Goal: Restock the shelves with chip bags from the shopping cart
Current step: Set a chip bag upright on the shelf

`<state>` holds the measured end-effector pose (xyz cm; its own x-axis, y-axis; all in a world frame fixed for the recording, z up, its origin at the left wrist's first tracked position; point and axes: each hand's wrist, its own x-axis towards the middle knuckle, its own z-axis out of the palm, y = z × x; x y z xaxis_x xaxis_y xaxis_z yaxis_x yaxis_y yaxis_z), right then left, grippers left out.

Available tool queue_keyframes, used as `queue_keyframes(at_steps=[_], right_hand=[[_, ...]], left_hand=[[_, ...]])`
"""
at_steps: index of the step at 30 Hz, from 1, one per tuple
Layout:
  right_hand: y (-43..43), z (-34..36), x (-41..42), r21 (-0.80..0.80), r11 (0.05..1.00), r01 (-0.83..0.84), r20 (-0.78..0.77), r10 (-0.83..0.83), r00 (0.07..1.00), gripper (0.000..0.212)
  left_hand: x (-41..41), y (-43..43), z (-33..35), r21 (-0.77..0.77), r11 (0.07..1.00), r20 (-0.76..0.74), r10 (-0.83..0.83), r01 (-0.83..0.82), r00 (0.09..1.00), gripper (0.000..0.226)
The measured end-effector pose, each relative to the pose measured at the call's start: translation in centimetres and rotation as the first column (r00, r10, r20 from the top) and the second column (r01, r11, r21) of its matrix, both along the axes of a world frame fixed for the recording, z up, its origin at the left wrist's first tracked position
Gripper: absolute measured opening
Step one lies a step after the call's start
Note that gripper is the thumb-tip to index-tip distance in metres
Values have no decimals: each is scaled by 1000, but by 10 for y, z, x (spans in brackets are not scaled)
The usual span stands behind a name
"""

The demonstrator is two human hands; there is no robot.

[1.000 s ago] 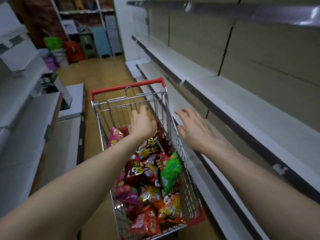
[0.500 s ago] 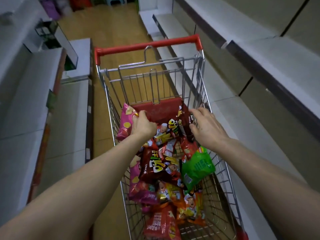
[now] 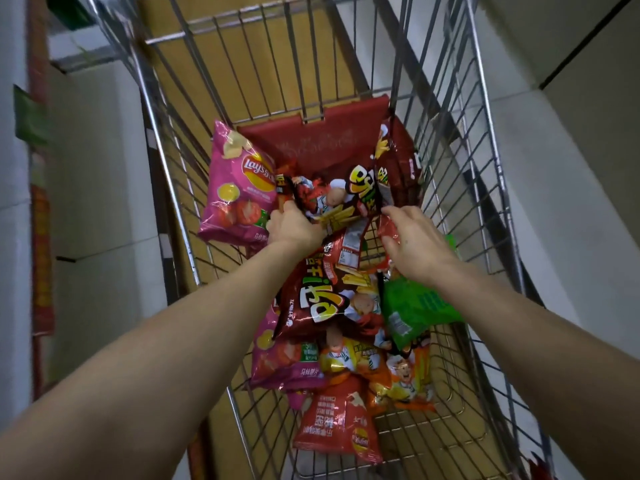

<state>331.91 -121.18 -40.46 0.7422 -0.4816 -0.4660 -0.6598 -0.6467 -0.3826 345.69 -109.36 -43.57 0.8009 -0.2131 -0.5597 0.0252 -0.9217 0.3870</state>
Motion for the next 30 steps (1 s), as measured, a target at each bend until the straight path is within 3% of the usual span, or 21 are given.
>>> queue_keyframes(at_steps=[6, 12, 18, 22, 25, 28, 30], right_hand=[[12, -34, 0, 118, 991, 68, -82, -58, 995, 53], [30, -40, 11, 246, 965, 89, -39, -82, 996, 53], [40, -35, 24, 319, 945, 77, 17, -87, 996, 52], [47, -35, 23, 375, 921, 100, 5, -110, 994, 52], [48, -33, 20, 391, 913, 115, 1, -125, 992, 52], [48, -32, 18, 403, 905, 138, 16, -157, 987, 51], [48, -31, 16, 408, 901, 148, 37, -179, 983, 51]], left_hand=[[-21, -1, -24, 2, 1000, 160, -1, 1, 987, 64], [-33, 15, -29, -243, 939, 197, 295, -245, 935, 68], [4, 21, -33, -184, 809, -40, 561, -558, 827, 70], [10, 23, -30, -192, 795, -173, 550, -575, 817, 69], [5, 32, -30, -175, 789, -262, 540, -589, 800, 82], [0, 39, -31, -203, 819, -308, 467, -537, 829, 50], [-2, 44, -30, -215, 830, -322, 437, -514, 840, 52]])
